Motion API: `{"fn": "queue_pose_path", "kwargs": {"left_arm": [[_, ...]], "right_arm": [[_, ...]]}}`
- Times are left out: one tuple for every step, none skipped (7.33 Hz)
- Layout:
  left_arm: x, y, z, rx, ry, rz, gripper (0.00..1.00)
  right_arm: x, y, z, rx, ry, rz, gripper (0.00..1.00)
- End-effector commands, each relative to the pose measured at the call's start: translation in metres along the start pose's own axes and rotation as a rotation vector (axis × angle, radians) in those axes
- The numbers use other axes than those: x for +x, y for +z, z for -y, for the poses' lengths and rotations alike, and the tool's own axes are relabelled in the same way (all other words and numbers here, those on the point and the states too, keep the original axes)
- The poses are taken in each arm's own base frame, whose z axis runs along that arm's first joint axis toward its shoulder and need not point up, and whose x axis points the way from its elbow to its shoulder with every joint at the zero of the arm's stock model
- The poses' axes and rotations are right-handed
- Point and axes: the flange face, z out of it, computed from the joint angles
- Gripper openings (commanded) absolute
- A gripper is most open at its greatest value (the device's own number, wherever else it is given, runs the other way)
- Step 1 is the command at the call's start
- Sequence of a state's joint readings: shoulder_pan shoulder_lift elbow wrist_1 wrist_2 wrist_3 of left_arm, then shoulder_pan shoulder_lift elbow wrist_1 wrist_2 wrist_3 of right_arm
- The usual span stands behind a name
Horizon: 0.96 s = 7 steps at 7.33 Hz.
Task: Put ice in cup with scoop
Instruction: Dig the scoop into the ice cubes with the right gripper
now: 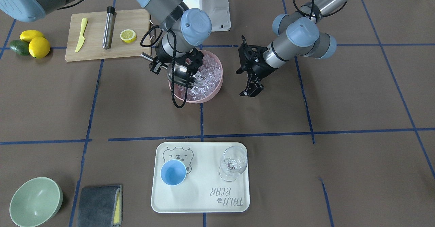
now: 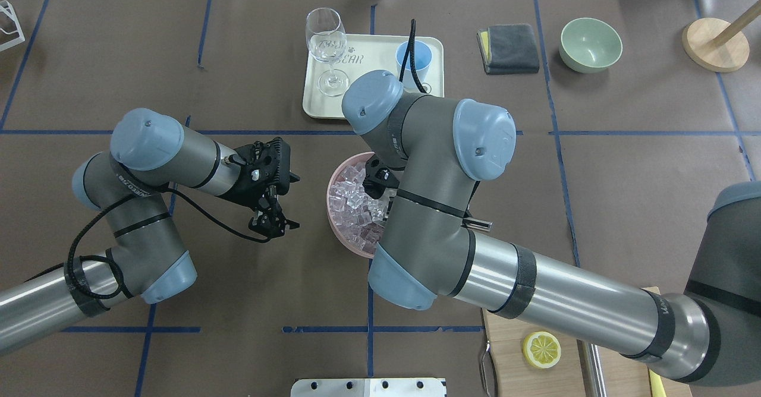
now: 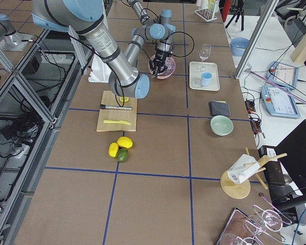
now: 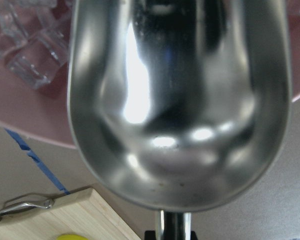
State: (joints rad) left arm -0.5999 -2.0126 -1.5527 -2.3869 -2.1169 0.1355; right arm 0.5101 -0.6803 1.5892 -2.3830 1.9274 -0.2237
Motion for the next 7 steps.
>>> {"fn": "queue_pose_path", "kwargs": {"left_arm": [[0.000,-0.001,-0.001,0.001,-0.002,0.001,1.00],[0.000,-0.001,-0.001,0.001,-0.002,0.001,1.00],[-0.002,-0.002,-0.001,0.001,-0.003,0.004,1.00],[-0.003,-0.003,-0.001,0.001,-0.004,0.007,1.00],[-0.004,-0.005,-0.001,0.003,-0.002,0.009,1.00],[-0.005,-0.007,0.000,0.005,-0.001,0.012,1.00],[-0.005,-0.008,0.000,0.007,0.000,0.012,1.00]], "right_arm": [[0.002,0.005,0.003,0.044,-0.010,0.002,0.00],[0.002,0.007,0.002,0.045,-0.008,0.002,0.00],[0.004,0.009,0.001,0.049,-0.008,0.000,0.00],[0.005,0.011,0.003,0.069,-0.014,-0.004,0.00],[0.007,0.017,0.003,0.071,-0.008,-0.004,0.00],[0.010,0.013,-0.009,0.093,-0.005,-0.009,0.00],[0.008,0.016,-0.016,0.100,-0.007,0.005,0.00]]}}
